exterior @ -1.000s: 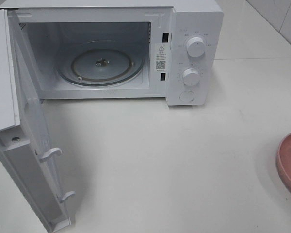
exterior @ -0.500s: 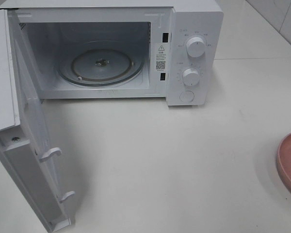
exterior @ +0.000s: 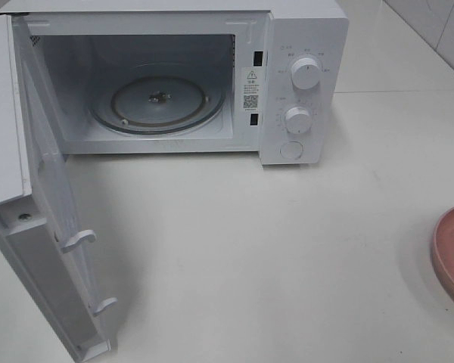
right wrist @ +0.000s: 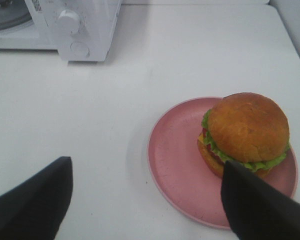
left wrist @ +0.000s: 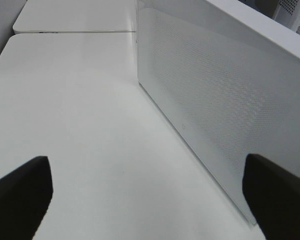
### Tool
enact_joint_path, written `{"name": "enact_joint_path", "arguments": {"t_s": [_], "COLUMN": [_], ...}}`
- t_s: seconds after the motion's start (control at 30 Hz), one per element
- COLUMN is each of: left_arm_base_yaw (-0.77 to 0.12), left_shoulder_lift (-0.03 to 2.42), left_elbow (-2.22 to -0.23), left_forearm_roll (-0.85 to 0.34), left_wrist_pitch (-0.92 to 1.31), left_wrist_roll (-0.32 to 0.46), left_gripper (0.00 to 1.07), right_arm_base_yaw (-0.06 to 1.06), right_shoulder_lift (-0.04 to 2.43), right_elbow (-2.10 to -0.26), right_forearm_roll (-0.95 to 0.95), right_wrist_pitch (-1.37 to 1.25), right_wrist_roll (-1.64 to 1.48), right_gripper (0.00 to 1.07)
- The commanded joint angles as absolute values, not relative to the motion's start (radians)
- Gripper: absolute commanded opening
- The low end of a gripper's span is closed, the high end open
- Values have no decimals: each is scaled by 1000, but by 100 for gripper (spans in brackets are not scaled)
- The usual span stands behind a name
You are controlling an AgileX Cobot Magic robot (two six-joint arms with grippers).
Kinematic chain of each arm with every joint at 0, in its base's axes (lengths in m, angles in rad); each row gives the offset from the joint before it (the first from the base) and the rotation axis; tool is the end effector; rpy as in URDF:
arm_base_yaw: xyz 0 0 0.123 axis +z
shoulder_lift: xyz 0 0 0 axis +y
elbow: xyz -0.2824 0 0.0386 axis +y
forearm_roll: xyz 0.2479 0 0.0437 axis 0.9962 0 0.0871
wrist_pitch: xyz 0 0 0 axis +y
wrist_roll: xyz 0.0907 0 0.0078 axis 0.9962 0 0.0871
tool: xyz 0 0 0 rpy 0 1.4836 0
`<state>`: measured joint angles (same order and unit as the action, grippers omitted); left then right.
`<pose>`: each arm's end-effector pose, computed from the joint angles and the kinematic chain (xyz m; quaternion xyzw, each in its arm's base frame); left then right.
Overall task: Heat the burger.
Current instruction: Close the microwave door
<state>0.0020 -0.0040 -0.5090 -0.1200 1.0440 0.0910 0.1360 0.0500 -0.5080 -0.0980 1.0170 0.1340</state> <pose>-0.0062 -0.0094 0.2815 0.0397 0.8429 -0.0351 0.5354 0.0047 -0.0070 0.2833 -0.0011 0.8518 0.0217 0.5235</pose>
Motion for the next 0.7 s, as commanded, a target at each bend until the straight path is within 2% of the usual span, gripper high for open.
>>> {"name": "enact_joint_path", "arguments": {"t_s": [0.03, 0.7], "left_arm_base_yaw": [7, 7], "left_shoulder_lift": [-24, -26], "left_elbow": [-505, -505], "left_forearm_roll": [-125, -126], "left_wrist_pitch": [1037, 1037], "left_wrist_roll": [85, 85], "left_gripper": [98, 98], "right_arm_base_yaw": [109, 91], "right_shoulder_lift": [1, -30], "right_elbow": [-505, -504], "right_forearm_roll": [-92, -92], "right_wrist_pitch": [1006, 1006], "right_wrist_roll": [120, 116], "right_gripper": [76, 76]}}
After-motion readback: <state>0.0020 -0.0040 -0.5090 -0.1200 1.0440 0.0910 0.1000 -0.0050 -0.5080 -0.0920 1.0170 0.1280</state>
